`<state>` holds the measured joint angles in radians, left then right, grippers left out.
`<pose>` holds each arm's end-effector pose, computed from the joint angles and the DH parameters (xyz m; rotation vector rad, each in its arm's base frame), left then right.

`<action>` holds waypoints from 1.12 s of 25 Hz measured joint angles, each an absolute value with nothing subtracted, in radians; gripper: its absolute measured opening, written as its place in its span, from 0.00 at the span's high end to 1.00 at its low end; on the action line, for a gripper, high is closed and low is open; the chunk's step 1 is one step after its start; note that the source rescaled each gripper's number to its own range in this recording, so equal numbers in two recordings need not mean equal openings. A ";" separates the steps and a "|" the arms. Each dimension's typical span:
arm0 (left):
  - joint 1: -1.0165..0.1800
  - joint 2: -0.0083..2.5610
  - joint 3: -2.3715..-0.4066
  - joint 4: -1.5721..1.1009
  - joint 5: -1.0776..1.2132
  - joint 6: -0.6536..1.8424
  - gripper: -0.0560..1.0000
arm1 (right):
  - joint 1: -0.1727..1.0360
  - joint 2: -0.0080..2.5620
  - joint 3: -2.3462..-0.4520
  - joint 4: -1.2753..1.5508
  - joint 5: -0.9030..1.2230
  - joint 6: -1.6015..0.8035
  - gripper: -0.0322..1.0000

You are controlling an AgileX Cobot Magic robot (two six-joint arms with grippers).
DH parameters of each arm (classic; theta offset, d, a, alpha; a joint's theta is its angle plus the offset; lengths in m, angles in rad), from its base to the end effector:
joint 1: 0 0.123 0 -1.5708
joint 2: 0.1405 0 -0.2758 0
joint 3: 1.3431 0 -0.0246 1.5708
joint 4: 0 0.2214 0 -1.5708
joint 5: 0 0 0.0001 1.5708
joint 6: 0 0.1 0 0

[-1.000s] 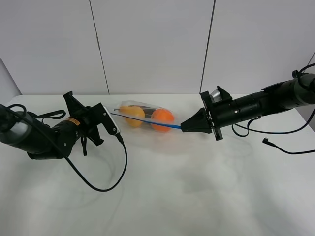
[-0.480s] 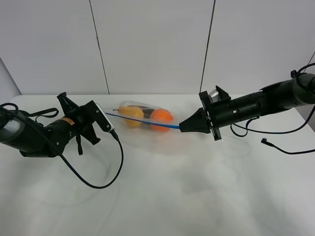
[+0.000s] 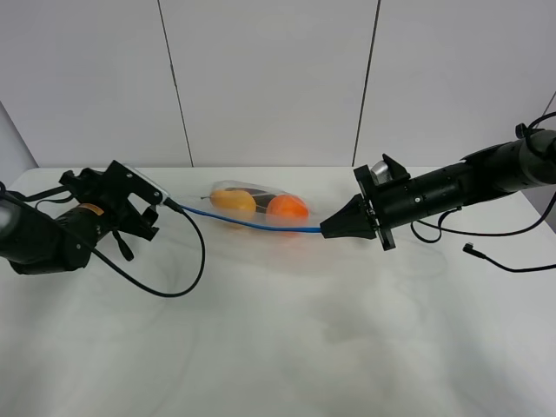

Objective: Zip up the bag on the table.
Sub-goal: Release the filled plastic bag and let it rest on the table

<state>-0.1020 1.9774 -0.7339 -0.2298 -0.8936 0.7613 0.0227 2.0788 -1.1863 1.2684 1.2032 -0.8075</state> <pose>0.3498 -0.0180 0.1389 0.5383 1.7954 0.5212 0.3404 0.0969 0.1551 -0.0527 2.6307 1.6149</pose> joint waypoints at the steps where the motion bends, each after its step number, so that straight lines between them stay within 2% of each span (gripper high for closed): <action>1: -0.087 1.977 -0.734 -0.231 -0.889 0.683 0.01 | 0.023 2.079 -1.186 1.268 1.203 -0.807 0.97; 6: -0.020 1.977 -0.741 -0.231 -0.767 0.417 0.01 | 0.023 2.079 -1.186 1.268 1.203 -0.805 0.97; 12: -0.006 1.963 -0.755 -0.231 -0.508 0.351 0.01 | 0.023 2.079 -1.186 1.268 1.203 -0.804 0.97; 16: -0.006 1.923 -0.840 -0.231 -0.238 0.348 0.01 | 0.023 2.079 -1.186 1.268 1.203 -0.804 0.97; 24: -0.006 1.906 -1.121 -0.231 0.549 0.325 0.02 | 0.023 2.079 -1.186 1.268 1.203 -0.804 0.97; 28: -0.006 1.906 -1.251 -0.229 0.758 0.239 0.03 | 0.023 2.079 -1.186 1.268 1.203 -0.804 0.97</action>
